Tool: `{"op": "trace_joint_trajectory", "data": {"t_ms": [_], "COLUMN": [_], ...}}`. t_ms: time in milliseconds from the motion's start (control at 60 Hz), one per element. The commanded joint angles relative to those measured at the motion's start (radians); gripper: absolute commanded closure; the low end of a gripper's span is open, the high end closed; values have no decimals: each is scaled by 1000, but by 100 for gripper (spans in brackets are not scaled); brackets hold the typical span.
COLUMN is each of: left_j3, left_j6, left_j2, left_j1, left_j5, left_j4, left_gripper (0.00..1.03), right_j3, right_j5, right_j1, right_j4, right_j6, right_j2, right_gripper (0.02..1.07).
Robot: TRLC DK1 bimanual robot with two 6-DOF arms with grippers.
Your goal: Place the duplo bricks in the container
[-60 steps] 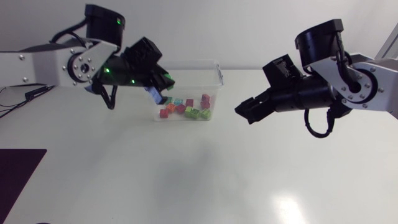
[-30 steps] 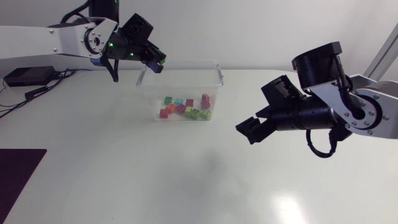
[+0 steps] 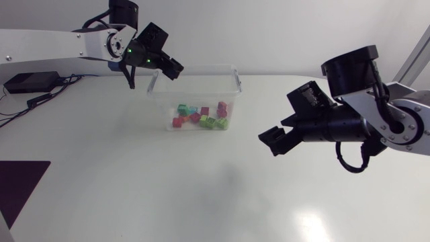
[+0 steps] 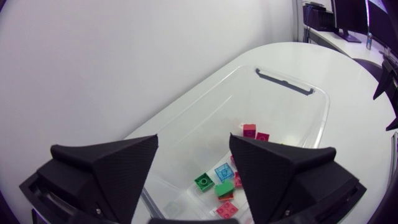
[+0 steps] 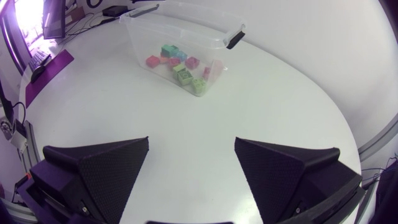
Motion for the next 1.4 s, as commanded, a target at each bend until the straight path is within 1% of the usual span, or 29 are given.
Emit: {"op": "trace_joint_trajectory", "data": {"t_ms": [0, 83, 217, 267, 400, 500, 567, 683, 833, 1000, 1083, 1167, 1250, 1383], "left_j3": [17, -1, -66, -95, -187, -253, -319, -478, -604, -751, -816, -874, -941, -1030], "left_j6": [-33, -41, -41, -74, -111, -113, -114, -126, -130, -105, -103, -110, -111, -123], "left_j2": [-23, -67, -142, -179, -265, -326, -380, -506, -625, -770, -840, -900, -968, -1069], "left_j1": [19, 28, 48, 57, 90, 103, 108, 105, 100, 106, 111, 134, 139, 168], "left_j5": [-8, -48, -76, -128, -134, -139, -145, -236, -306, -308, -308, -309, -309, -309], "left_j4": [-8, -7, 0, 9, 43, 55, 98, 234, 291, 345, 348, 362, 366, 377], "left_gripper": [5, 5, 5, 4, 4, 4, 4, 4, 4, 4, 4, 4, 4, 4], "right_j3": [-28, -29, -40, -49, -80, -91, -102, -126, -171, -198, -224, -250, -266, -299], "right_j5": [26, 55, 85, 95, 153, 190, 204, 224, 224, 224, 225, 227, 237, 276], "right_j1": [6, -3, -33, -47, -50, -58, -72, -99, -118, -150, -179, -201, -230, -253], "right_j4": [5, 13, 19, 22, 42, 41, 39, 38, 35, -5, -8, -8, -27, -47], "right_j6": [24, 22, 15, 13, 15, 15, 15, 15, -1, -1, 1, -4, -7, -36], "right_j2": [-23, -48, -98, -126, -178, -212, -241, -313, -399, -471, -534, -589, -622, -684], "right_gripper": [7, 7, 7, 7, 7, 7, 7, 7, 7, 7, 7, 7, 7, 7]}}
